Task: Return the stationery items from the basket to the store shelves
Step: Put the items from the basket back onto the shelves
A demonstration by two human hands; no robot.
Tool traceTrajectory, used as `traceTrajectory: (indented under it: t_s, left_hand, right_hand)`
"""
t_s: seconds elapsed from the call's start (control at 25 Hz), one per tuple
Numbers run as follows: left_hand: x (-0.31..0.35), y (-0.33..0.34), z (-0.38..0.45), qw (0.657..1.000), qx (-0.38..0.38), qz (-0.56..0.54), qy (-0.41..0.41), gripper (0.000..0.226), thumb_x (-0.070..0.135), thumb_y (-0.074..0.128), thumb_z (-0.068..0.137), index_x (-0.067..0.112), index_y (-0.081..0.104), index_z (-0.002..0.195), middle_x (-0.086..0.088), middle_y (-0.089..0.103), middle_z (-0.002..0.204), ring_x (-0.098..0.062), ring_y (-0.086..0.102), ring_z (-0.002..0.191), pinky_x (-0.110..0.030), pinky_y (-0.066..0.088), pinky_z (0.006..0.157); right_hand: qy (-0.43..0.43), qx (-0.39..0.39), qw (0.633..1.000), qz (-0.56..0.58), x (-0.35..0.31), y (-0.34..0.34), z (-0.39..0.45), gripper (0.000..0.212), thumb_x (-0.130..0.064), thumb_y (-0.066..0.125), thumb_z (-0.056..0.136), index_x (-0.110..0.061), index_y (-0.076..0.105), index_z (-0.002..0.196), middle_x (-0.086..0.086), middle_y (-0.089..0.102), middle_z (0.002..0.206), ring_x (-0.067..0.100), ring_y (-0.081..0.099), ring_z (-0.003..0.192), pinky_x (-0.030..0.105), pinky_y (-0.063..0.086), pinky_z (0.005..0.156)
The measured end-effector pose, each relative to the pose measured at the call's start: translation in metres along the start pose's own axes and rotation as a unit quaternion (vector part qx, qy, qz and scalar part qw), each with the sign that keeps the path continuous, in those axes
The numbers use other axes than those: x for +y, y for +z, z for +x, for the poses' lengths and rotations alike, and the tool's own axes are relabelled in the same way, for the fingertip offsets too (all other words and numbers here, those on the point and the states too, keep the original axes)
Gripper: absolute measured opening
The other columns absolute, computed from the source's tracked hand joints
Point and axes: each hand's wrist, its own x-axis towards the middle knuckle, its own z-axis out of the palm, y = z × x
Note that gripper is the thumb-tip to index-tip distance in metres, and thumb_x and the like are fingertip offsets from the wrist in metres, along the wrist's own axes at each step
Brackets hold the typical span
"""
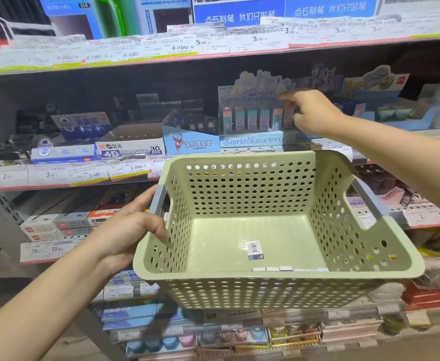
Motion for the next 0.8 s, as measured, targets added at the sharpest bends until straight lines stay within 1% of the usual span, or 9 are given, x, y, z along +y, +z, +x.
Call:
traceTrajectory:
  t_s: [0.08,0.16,0.32,0.44,0.48,0.56,0.68,0.72,0.8]
  left_hand:
    - [-0.002,0.000,-0.002,1.000,0.010,0.003,0.004,0.082,-0.013,0.046,0.048,0.038,0.062,0.111,-0.018,0.062,0.075,-0.028,0.059,0.051,-0.039,0.052,0.056]
    - [-0.004,0.000,-0.004,1.000,0.024,0.003,0.006,0.081,-0.013,0.047,0.049,0.038,0.062,0.111,-0.015,0.061,0.064,-0.027,0.057,0.049,-0.038,0.050,0.058]
    - [-0.005,-0.005,-0.006,1.000,0.021,0.000,0.000,0.084,-0.013,0.046,0.046,0.037,0.062,0.112,-0.024,0.055,0.085,-0.031,0.057,0.059,-0.039,0.052,0.055]
    - [-0.008,-0.012,-0.007,1.000,0.026,-0.002,0.001,0.086,-0.011,0.046,0.043,0.037,0.061,0.113,-0.025,0.059,0.087,-0.033,0.056,0.065,-0.042,0.050,0.063]
    - [-0.009,-0.016,-0.008,1.000,0.030,-0.004,0.002,0.085,-0.010,0.046,0.043,0.037,0.061,0.112,-0.024,0.060,0.084,-0.032,0.057,0.065,-0.042,0.050,0.064]
    - [-0.011,-0.028,-0.012,0.999,0.038,-0.013,0.005,0.083,-0.010,0.046,0.043,0.038,0.063,0.108,-0.021,0.062,0.080,-0.031,0.058,0.062,-0.042,0.050,0.064]
    - [-0.011,-0.048,-0.019,0.999,0.038,-0.013,0.009,0.082,-0.011,0.045,0.043,0.039,0.064,0.106,-0.023,0.063,0.084,-0.031,0.060,0.059,-0.042,0.053,0.061]
    - [-0.011,-0.058,-0.022,0.999,0.041,-0.012,0.008,0.083,-0.011,0.045,0.043,0.040,0.064,0.105,-0.022,0.064,0.082,-0.031,0.061,0.058,-0.042,0.054,0.059]
    - [-0.008,-0.080,-0.027,0.999,0.048,-0.003,0.006,0.084,-0.012,0.045,0.043,0.039,0.063,0.107,-0.021,0.064,0.077,-0.030,0.062,0.056,-0.043,0.054,0.059]
  right_hand:
    - [-0.049,0.025,0.999,0.002,-0.001,0.000,-0.002,0.048,0.001,0.047,0.082,-0.007,0.052,0.130,0.017,0.060,0.120,0.033,0.054,0.110,0.038,0.044,0.095]
    - [-0.112,0.022,0.993,0.008,-0.007,0.000,-0.007,0.043,0.000,0.050,0.080,-0.006,0.055,0.123,0.015,0.060,0.109,0.029,0.055,0.102,0.035,0.042,0.089]
    - [-0.202,0.029,0.977,0.054,-0.031,0.000,-0.022,0.034,-0.005,0.053,0.082,-0.007,0.059,0.115,0.004,0.053,0.100,0.017,0.052,0.090,0.031,0.042,0.086]
    - [-0.245,0.009,0.966,0.083,-0.057,-0.001,-0.033,0.022,-0.008,0.056,0.084,-0.008,0.064,0.105,-0.002,0.051,0.093,0.010,0.049,0.081,0.020,0.040,0.076]
    - [-0.252,-0.011,0.963,0.090,-0.067,-0.002,-0.037,0.018,-0.010,0.057,0.085,-0.009,0.065,0.101,-0.003,0.053,0.089,0.009,0.050,0.076,0.016,0.040,0.071]
    - [-0.256,-0.085,0.957,0.101,-0.090,0.002,-0.046,0.012,-0.012,0.059,0.085,-0.012,0.067,0.094,-0.009,0.056,0.079,-0.001,0.052,0.065,0.005,0.038,0.060]
    - [-0.255,-0.253,0.928,0.100,-0.126,0.017,-0.058,0.006,-0.013,0.061,0.085,-0.015,0.067,0.087,-0.019,0.057,0.070,-0.011,0.053,0.057,0.004,0.038,0.054]
    - [-0.255,-0.306,0.913,0.087,-0.139,0.026,-0.061,0.006,-0.013,0.062,0.085,-0.014,0.067,0.087,-0.018,0.058,0.068,-0.011,0.052,0.055,0.004,0.038,0.053]
    - [-0.242,-0.399,0.882,0.064,-0.165,0.049,-0.064,0.008,-0.010,0.062,0.085,-0.009,0.068,0.090,-0.011,0.061,0.069,-0.006,0.052,0.052,0.005,0.040,0.053]
